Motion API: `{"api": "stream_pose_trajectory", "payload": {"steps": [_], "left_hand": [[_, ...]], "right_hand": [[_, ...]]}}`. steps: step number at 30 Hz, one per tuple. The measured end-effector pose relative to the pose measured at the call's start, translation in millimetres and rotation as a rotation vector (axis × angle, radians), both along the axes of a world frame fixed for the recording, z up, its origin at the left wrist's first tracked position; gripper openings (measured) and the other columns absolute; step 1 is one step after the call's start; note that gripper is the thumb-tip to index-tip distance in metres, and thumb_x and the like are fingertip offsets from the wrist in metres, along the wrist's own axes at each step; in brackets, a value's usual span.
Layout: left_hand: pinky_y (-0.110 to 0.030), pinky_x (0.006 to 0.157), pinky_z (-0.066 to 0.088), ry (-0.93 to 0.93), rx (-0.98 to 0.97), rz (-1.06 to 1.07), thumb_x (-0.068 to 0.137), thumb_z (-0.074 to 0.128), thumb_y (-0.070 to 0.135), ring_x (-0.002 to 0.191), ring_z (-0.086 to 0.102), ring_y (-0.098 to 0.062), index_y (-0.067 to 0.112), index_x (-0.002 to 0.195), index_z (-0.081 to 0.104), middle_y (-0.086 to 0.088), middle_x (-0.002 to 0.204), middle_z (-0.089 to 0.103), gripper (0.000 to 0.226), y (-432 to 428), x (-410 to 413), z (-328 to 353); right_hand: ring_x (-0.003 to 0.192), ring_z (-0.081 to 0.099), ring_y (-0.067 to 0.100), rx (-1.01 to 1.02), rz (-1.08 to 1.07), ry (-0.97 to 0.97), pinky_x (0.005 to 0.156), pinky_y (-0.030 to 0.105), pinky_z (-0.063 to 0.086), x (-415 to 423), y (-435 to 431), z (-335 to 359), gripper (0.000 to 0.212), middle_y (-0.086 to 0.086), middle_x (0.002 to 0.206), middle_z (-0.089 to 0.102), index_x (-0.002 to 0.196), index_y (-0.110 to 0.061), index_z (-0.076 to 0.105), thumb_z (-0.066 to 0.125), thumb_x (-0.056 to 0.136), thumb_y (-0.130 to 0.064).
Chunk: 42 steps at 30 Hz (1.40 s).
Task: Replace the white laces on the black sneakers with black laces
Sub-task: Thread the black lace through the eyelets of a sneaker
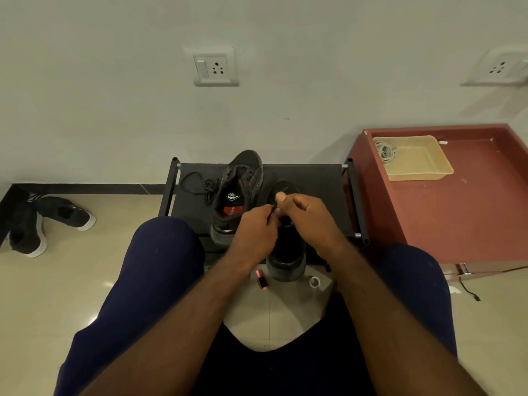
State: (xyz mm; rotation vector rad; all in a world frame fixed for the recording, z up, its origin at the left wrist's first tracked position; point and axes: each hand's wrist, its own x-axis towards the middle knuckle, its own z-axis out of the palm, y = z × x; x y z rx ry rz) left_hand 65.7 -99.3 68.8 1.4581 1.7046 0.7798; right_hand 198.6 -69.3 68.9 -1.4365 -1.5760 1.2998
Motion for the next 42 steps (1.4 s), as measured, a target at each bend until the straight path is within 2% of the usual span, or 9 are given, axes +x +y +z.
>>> {"api": "stream_pose_trajectory", "payload": {"steps": [5,9,12,16,19,22,27,34,42], "left_hand": [[-0.020,0.063,0.046,0.061,0.084,-0.127,0.099,0.050,0.012,0.070,0.062,-0.009,0.007,0.096,0.068,-0.001,0.082,0.067,0.018,-6,8,-2],[-0.018,0.084,0.054,-0.118,0.207,-0.099,0.097,0.058,0.012,0.088,0.066,-0.001,0.011,0.114,0.070,0.004,0.099,0.072,0.021,-16,9,10],[-0.028,0.073,0.060,-0.315,0.183,-0.062,0.098,0.056,0.009,0.079,0.071,-0.013,0.016,0.108,0.069,-0.002,0.094,0.073,0.018,-21,9,22],[-0.023,0.053,0.054,-0.172,0.046,-0.016,0.098,0.057,0.015,0.060,0.068,-0.015,0.018,0.104,0.067,0.001,0.088,0.070,0.012,-10,-5,8],[-0.027,0.071,0.057,0.083,-0.017,0.012,0.095,0.063,0.020,0.078,0.068,-0.010,0.016,0.110,0.068,0.000,0.096,0.072,0.017,7,-19,-19],[-0.031,0.090,0.054,0.204,-0.079,-0.026,0.090,0.069,0.028,0.099,0.065,-0.013,0.011,0.120,0.065,-0.004,0.110,0.070,0.035,22,-19,-39],[-0.029,0.082,0.054,0.232,-0.073,-0.038,0.089,0.071,0.024,0.091,0.065,-0.014,0.012,0.108,0.069,-0.003,0.101,0.070,0.023,36,-12,-57],[-0.012,0.060,0.045,-0.030,-0.191,0.039,0.094,0.064,0.012,0.077,0.066,-0.009,0.015,0.091,0.072,0.000,0.082,0.071,0.009,42,-21,-71],[-0.024,0.074,0.055,-0.151,-0.233,0.050,0.093,0.063,0.009,0.084,0.070,-0.014,0.015,0.095,0.073,-0.003,0.085,0.073,0.012,43,-27,-81]], "right_hand": [[0.082,0.071,0.015,0.019,-0.128,0.052,0.075,0.027,0.058,-6,-14,0,0.023,0.004,0.087,0.075,0.094,-0.010,0.075,0.059,0.101,-0.025],[0.075,0.070,0.016,-0.256,-0.502,0.610,0.070,0.027,0.061,6,1,-4,0.014,0.009,0.090,0.073,0.108,-0.005,0.067,0.054,0.102,-0.010],[0.054,0.059,0.008,-0.310,-0.707,0.804,0.051,0.022,0.053,30,12,-4,0.017,0.012,0.092,0.070,0.119,-0.002,0.056,0.052,0.102,-0.004],[0.051,0.046,0.006,-0.075,-0.675,0.263,0.049,0.025,0.040,59,20,-14,0.014,0.004,0.094,0.076,0.110,-0.006,0.054,0.059,0.100,-0.016],[0.060,0.058,0.006,0.035,-0.427,-0.069,0.066,0.034,0.047,49,19,-23,0.008,0.001,0.081,0.076,0.086,-0.020,0.064,0.069,0.093,-0.022],[0.076,0.067,0.018,0.065,-0.198,-0.293,0.076,0.037,0.054,27,11,-40,0.008,0.006,0.083,0.075,0.084,-0.012,0.076,0.074,0.089,-0.018],[0.102,0.066,0.023,0.088,-0.028,-0.500,0.092,0.042,0.052,3,8,-52,0.024,0.007,0.110,0.073,0.114,-0.013,0.075,0.061,0.099,-0.025],[0.090,0.067,0.023,0.106,-0.034,-0.687,0.079,0.043,0.057,-8,7,-57,0.025,0.003,0.102,0.071,0.109,-0.023,0.076,0.056,0.098,-0.033],[0.084,0.065,0.017,0.092,-0.025,-0.674,0.076,0.040,0.056,-17,5,-55,0.022,-0.002,0.096,0.070,0.105,-0.023,0.073,0.054,0.099,-0.033]]}}
